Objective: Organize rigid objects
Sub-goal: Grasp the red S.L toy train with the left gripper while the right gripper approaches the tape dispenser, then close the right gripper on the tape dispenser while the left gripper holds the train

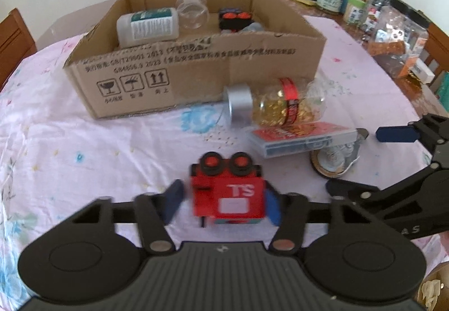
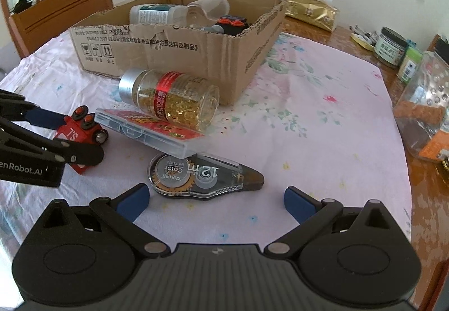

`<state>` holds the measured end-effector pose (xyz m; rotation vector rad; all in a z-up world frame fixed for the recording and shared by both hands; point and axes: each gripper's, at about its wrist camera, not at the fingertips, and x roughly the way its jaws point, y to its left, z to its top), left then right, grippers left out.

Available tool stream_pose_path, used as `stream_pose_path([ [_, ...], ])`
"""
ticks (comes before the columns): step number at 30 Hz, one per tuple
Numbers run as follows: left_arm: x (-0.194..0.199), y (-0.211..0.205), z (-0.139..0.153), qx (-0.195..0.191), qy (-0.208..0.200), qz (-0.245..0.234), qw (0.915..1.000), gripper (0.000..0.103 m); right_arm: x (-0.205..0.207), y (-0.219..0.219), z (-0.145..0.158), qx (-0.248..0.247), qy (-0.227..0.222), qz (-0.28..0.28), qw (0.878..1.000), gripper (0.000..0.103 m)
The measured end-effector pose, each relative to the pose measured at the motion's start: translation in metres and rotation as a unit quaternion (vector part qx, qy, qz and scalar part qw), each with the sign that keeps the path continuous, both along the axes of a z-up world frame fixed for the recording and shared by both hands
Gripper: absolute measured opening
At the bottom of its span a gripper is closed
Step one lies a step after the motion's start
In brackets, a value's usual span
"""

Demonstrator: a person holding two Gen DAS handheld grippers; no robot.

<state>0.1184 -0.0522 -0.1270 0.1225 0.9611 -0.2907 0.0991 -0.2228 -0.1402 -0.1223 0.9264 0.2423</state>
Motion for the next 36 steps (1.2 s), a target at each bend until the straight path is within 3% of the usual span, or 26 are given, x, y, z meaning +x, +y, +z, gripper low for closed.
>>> stream_pose_path([
  [9, 0.003, 0.034, 0.000, 0.008, 0.004, 0.031, 0.9995, 0.050, 0.007, 0.012, -0.001, 0.002, -0.009, -0.022, 1.000, 0.103],
  [16, 0.003, 0.038, -0.001, 0.012, 0.000, 0.031, 0.9994, 0.050, 0.012, 0.018, -0.002, -0.002, -0.013, -0.036, 0.999, 0.103],
  [20, 0.004, 0.039, -0.001, 0.009, 0.001, 0.029, 0.9995, 0.050, 0.011, 0.020, 0.002, -0.001, -0.012, -0.034, 0.999, 0.093],
  [22, 0.003, 0.040, 0.000, 0.010, 0.001, 0.027, 0.9996, 0.050, 0.010, 0.020, 0.003, -0.003, -0.008, -0.035, 0.999, 0.093],
  [36, -0.008, 0.043, -0.001, 0.015, -0.006, 0.028, 0.9995, 0.053, -0.037, 0.010, 0.008, -0.006, 0.021, -0.053, 0.998, 0.093],
])
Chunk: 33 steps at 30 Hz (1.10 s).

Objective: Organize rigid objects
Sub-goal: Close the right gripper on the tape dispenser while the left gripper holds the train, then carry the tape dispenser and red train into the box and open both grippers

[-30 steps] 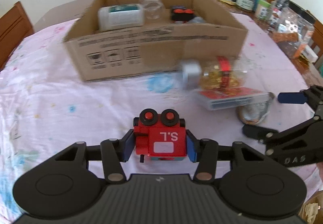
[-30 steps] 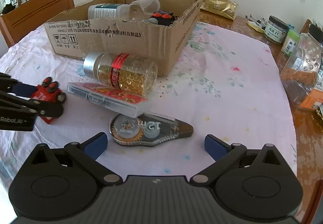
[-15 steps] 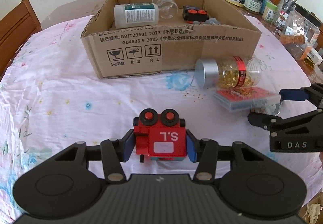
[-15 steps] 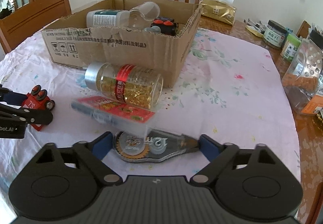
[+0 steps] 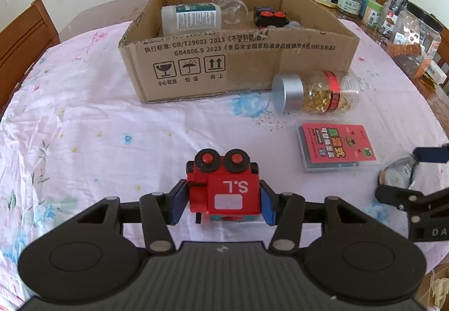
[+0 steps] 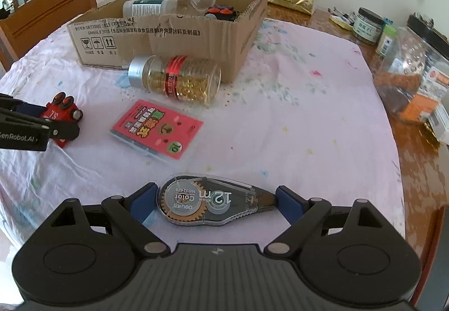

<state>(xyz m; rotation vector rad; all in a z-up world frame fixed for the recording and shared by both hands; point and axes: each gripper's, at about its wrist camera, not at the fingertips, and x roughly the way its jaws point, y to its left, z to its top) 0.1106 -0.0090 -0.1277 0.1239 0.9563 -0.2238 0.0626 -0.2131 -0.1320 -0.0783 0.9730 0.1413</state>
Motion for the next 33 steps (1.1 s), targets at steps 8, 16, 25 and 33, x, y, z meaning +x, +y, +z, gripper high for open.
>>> stream_pose_path([
  [8, -0.0014, 0.0007, -0.0008, -0.005, -0.009, 0.003, 0.9999, 0.052, -0.0018, 0.0044, -0.0024, 0.001, -0.011, -0.020, 1.000, 0.099],
  [16, 0.0000, 0.0045, -0.0011, -0.009, -0.015, -0.021, 0.9996, 0.053, -0.0001, 0.0054, -0.0049, 0.000, -0.018, -0.024, 1.000, 0.102],
  [25, 0.0020, 0.0049, -0.0006, -0.010, -0.011, -0.024, 0.9996, 0.050, 0.0009, 0.0073, -0.0016, 0.001, -0.015, -0.022, 1.000, 0.093],
  [33, 0.0042, 0.0062, -0.0005, -0.008, -0.008, -0.040, 0.9991, 0.050, 0.0024, 0.0067, -0.0019, 0.001, -0.012, -0.020, 1.000, 0.093],
])
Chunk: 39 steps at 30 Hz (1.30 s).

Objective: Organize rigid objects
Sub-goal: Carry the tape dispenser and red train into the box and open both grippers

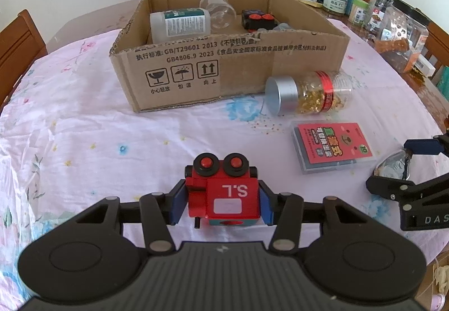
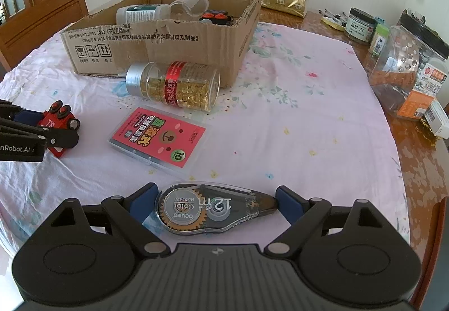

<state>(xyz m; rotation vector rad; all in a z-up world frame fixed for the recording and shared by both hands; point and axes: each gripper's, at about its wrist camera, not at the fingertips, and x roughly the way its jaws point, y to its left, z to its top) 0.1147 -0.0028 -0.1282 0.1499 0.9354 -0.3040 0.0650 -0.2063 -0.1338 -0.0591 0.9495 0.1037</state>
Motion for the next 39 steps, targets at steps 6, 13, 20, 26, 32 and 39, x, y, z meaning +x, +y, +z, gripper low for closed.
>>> stream_pose_path([
  [6, 0.000, 0.000, 0.009, 0.006, 0.002, -0.028, 0.9996, 0.050, 0.001, -0.001, 0.005, 0.019, 0.015, 0.000, 1.000, 0.093],
  [13, -0.001, 0.006, 0.033, 0.004, 0.015, -0.075, 0.9971, 0.050, 0.006, -0.005, 0.024, 0.006, 0.024, 0.012, 1.000, 0.093],
  [20, 0.004, 0.014, 0.069, -0.003, 0.007, -0.109, 0.9940, 0.050, 0.019, -0.009, 0.063, 0.023, 0.016, 0.046, 0.999, 0.093],
  [26, 0.017, 0.022, 0.095, -0.009, -0.012, -0.108, 0.9941, 0.050, 0.047, 0.011, 0.100, 0.026, -0.020, 0.093, 0.995, 0.093],
  [32, 0.036, 0.030, 0.111, 0.000, -0.034, -0.100, 0.9944, 0.050, 0.095, 0.039, 0.121, 0.038, -0.055, 0.135, 0.989, 0.093],
  [39, 0.062, 0.039, 0.114, 0.012, -0.048, -0.082, 0.9954, 0.050, 0.153, 0.074, 0.110, 0.033, -0.057, 0.170, 0.983, 0.093],
])
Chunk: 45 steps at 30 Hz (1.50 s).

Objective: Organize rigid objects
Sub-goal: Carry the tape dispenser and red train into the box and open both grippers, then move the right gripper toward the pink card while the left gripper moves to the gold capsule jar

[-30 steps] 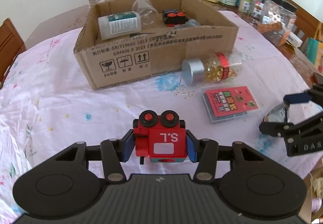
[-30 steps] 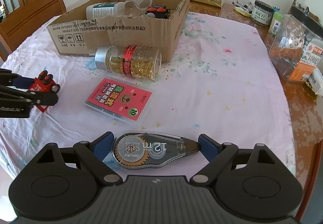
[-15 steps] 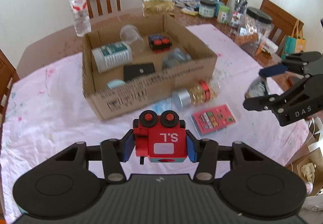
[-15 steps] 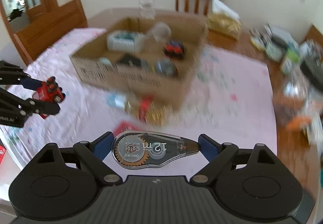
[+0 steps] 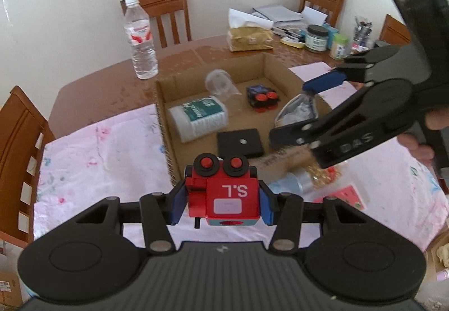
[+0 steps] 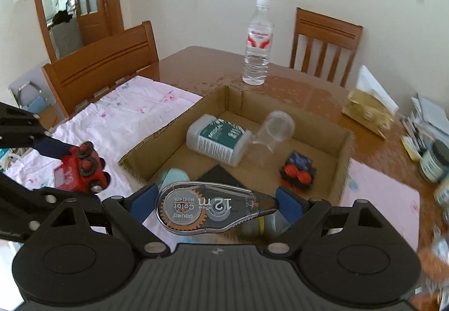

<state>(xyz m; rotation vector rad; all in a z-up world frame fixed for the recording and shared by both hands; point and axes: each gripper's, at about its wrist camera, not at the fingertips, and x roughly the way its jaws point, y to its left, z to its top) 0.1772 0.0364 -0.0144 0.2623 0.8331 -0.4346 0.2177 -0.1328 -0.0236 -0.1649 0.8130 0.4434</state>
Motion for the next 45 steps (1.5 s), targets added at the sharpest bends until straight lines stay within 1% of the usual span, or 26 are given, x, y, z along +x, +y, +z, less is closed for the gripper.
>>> stream_pose_path([
  [5, 0.017, 0.002, -0.001, 0.002, -0.004, 0.006, 1.0000, 0.050, 0.036, 0.007, -0.023, -0.027, 0.010, -0.003, 1.000, 0.094],
  [6, 0.019, 0.002, -0.001, 0.001, -0.005, 0.006, 1.0000, 0.050, 0.041, 0.006, -0.026, -0.030, 0.011, -0.008, 0.999, 0.096],
  [7, 0.022, 0.002, 0.000, 0.000, -0.005, 0.006, 1.0000, 0.050, 0.045, 0.005, -0.029, -0.033, 0.012, -0.014, 0.999, 0.103],
  [10, 0.030, 0.000, 0.000, -0.001, -0.007, 0.005, 1.0000, 0.050, 0.048, 0.001, -0.031, -0.027, 0.016, -0.023, 0.999, 0.103],
  [15, 0.052, -0.007, 0.001, -0.002, -0.010, 0.000, 0.9999, 0.050, 0.042, -0.006, -0.026, -0.020, 0.017, -0.035, 0.999, 0.103],
  [19, 0.080, -0.016, -0.001, -0.006, -0.009, -0.002, 0.9999, 0.050, 0.034, -0.011, -0.017, -0.020, 0.015, -0.050, 0.998, 0.103],
  [23, 0.116, -0.028, -0.009, -0.001, 0.007, -0.001, 1.0000, 0.050, 0.025, -0.020, -0.008, -0.002, 0.019, -0.071, 0.997, 0.103],
  [27, 0.146, -0.040, -0.018, 0.006, 0.005, 0.002, 1.0000, 0.050, 0.016, -0.031, -0.001, 0.017, 0.021, -0.091, 0.995, 0.103],
  [29, 0.162, -0.045, -0.024, 0.011, 0.011, 0.010, 0.9998, 0.050, 0.012, -0.036, 0.002, 0.022, 0.020, -0.102, 0.994, 0.103],
  [33, 0.186, -0.051, -0.032, 0.018, 0.008, 0.023, 0.9995, 0.050, 0.004, -0.046, 0.008, 0.023, 0.016, -0.123, 0.992, 0.103],
  [34, 0.191, -0.053, -0.033, 0.020, 0.006, 0.026, 0.9994, 0.054, 0.002, -0.049, 0.008, 0.023, 0.015, -0.128, 0.991, 0.103],
  [35, 0.193, -0.054, -0.034, 0.021, 0.003, 0.030, 0.9993, 0.068, 0.001, -0.052, 0.009, 0.022, 0.014, -0.132, 0.991, 0.103],
  [36, 0.196, -0.055, -0.035, 0.024, 0.003, 0.033, 0.9992, 0.079, 0.000, -0.054, 0.009, 0.021, 0.015, -0.137, 0.990, 0.103],
  [37, 0.196, -0.055, -0.036, 0.025, 0.002, 0.036, 0.9990, 0.096, -0.002, -0.057, 0.009, 0.020, 0.015, -0.141, 0.990, 0.103],
  [38, 0.195, -0.055, -0.035, 0.025, -0.006, 0.040, 0.9988, 0.098, -0.003, -0.059, 0.009, 0.018, 0.015, -0.145, 0.989, 0.103],
  [39, 0.192, -0.055, -0.034, 0.023, -0.013, 0.041, 0.9988, 0.098, -0.004, -0.061, 0.008, 0.017, 0.017, -0.148, 0.989, 0.103],
  [45, 0.176, -0.049, -0.024, 0.023, -0.023, 0.042, 0.9986, 0.098, -0.008, -0.071, -0.001, 0.008, 0.029, -0.161, 0.986, 0.103],
])
